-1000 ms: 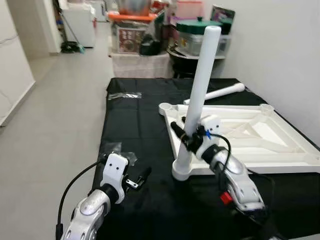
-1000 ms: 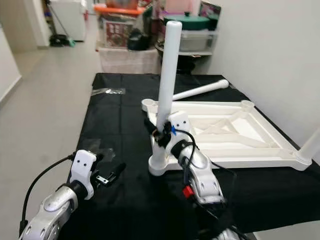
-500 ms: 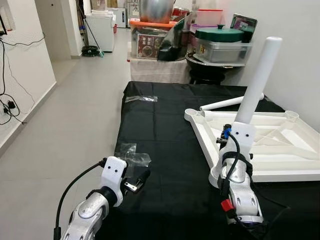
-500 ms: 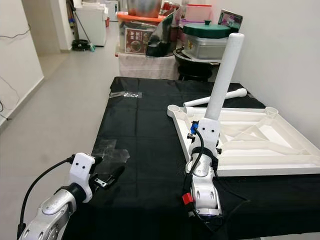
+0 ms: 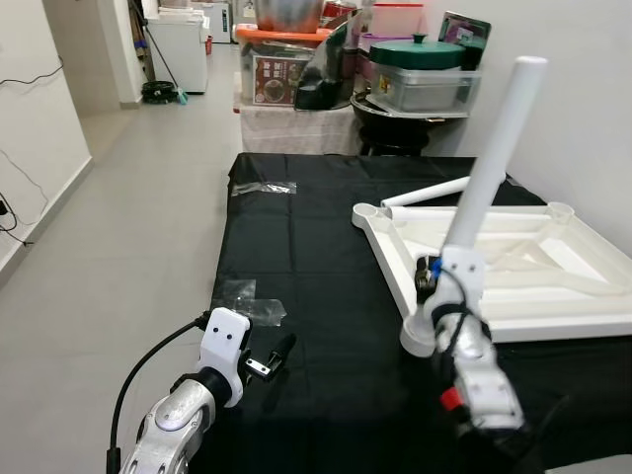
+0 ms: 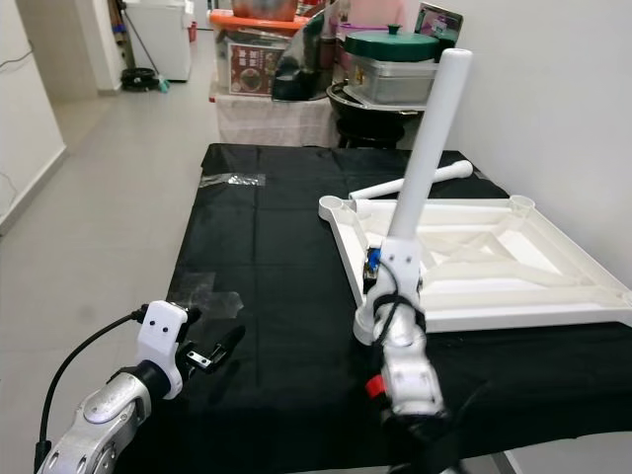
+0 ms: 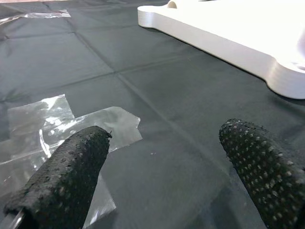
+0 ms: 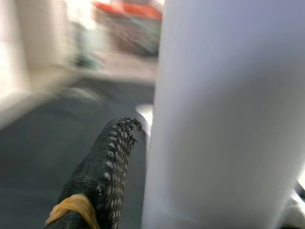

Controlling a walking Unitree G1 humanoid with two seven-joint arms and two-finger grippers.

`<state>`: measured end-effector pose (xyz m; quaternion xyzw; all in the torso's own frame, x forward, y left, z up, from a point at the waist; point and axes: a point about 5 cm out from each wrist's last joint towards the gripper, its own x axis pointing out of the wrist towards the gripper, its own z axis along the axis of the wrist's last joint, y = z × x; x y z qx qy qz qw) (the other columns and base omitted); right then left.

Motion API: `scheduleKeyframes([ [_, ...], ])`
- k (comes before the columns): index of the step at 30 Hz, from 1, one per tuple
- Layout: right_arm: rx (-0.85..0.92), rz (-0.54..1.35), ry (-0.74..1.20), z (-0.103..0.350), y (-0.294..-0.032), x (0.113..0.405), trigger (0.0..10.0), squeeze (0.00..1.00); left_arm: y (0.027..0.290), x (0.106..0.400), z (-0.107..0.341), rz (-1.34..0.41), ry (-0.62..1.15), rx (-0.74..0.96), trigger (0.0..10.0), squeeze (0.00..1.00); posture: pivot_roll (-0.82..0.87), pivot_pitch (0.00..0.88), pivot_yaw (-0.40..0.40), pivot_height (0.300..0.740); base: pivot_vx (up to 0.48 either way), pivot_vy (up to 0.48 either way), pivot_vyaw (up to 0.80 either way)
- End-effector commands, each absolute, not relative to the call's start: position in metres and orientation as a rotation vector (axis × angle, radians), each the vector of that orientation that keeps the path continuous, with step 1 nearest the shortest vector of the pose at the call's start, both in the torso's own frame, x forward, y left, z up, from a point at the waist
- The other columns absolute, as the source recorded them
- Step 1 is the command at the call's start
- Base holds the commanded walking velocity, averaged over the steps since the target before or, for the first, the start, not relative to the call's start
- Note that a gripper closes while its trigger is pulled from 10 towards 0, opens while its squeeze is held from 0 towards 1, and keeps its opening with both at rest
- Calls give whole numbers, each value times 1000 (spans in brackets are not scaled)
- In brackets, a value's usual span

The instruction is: Building children table

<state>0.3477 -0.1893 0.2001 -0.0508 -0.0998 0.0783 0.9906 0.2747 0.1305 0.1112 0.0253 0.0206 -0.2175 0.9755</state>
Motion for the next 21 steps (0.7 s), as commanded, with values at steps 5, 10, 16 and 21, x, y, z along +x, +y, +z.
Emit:
scheduleKeyframes([
  [5, -185, 482, -207, 202, -180, 346, 10000, 0, 128, 276, 111, -453, 46, 60, 10000, 0, 84, 0, -80, 740, 0, 0, 0],
  [10, -234, 619, -180, 192, -170, 344, 1804, 0, 130, 276, 112, -449, 44, 67, 10000, 0, 93, 0, -83, 740, 0, 0, 0],
  [16, -249, 645, -165, 180, -171, 347, 0, 0, 131, 275, 111, -445, 47, 68, 10000, 0, 100, 0, -85, 740, 0, 0, 0],
  [21, -287, 622, -158, 181, -178, 346, 0, 0, 131, 275, 111, -450, 46, 68, 10000, 0, 85, 0, -77, 740, 0, 0, 0],
])
